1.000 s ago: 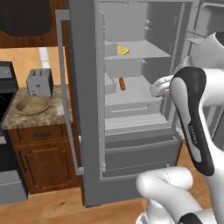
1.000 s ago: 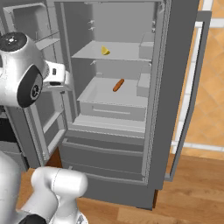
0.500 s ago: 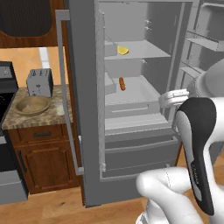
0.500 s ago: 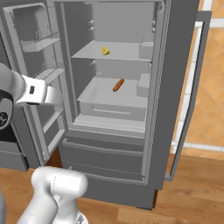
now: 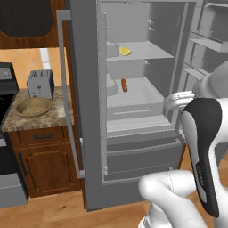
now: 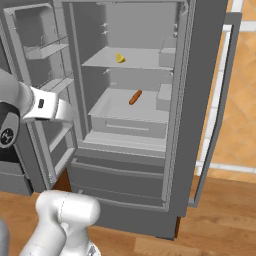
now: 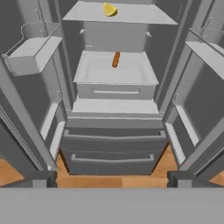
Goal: Grab a lemon wedge from the fridge and one ice cube from the ice bowl, and put them in the glass of lemonade.
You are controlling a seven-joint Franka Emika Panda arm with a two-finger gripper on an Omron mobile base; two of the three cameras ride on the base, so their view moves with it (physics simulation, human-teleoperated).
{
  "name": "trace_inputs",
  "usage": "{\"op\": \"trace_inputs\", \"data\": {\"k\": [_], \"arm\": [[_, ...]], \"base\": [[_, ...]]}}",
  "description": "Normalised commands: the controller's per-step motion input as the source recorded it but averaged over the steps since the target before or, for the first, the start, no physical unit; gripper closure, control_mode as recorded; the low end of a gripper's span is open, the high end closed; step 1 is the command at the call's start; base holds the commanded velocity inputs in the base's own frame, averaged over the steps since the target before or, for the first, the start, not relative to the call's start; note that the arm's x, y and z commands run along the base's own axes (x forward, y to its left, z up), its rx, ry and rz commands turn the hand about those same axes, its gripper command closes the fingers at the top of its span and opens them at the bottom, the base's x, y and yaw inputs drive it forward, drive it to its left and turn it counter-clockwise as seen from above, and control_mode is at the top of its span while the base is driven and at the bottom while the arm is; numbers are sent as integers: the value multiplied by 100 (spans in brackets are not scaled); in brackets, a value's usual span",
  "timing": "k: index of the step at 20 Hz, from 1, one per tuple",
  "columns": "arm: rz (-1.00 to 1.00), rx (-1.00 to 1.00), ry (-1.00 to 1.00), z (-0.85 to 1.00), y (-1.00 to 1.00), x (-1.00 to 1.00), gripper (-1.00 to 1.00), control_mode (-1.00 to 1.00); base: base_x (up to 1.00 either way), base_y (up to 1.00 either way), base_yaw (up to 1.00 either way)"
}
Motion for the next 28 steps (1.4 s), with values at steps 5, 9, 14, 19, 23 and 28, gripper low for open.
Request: {"op": "trace_inputs", "data": {"k": [5,9,14,19,23,28], "arm": [[0,0,0,0,0,0,-100,100],[0,0,0,0,0,0,-100,100],[0,0,0,0,0,0,-100,100],[0,0,-1,0,4,8,-100,-100],[0,0,-15,16,23,0,-100,-100],[9,4,-12,39,8,18,-100,-100]], "base": [[77,-49,0],[92,-9,0],[87,0,0],[44,1,0],[0,0,0],[0,0,0]]}}
